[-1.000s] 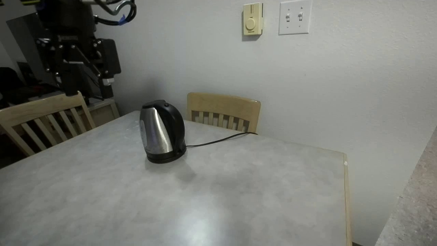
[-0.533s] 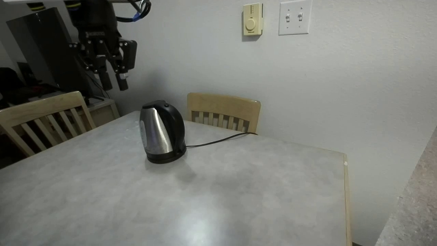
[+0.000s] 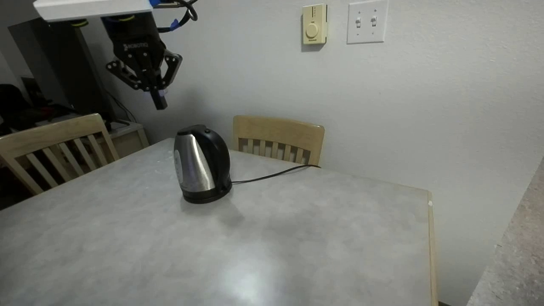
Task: Open the lid of the kettle
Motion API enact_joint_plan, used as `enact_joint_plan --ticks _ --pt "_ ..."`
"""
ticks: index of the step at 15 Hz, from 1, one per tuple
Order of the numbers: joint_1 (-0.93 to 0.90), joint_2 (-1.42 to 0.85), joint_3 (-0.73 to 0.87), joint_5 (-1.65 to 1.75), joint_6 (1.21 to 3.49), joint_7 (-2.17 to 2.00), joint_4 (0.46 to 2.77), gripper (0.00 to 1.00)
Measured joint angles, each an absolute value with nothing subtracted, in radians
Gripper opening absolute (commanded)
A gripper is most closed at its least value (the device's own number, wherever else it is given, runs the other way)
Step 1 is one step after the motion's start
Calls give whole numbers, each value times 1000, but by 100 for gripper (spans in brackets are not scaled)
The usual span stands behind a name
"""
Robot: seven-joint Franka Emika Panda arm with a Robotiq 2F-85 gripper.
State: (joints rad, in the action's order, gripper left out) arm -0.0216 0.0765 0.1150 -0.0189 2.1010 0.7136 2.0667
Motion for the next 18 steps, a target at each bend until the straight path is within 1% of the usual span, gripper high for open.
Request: enact_joint_plan --ticks 7,9,13,15,18 --pt "-21 76 112 -36 2105 716 2067 0" --pt "-21 71 111 -116 2154 754 2068 0" --pt "-19 12 111 -389 2288 889 2032 0" --pt "-13 -32 111 -482 2303 920 1989 0" --pt "-1 -98 109 -499 2267 861 1916 0"
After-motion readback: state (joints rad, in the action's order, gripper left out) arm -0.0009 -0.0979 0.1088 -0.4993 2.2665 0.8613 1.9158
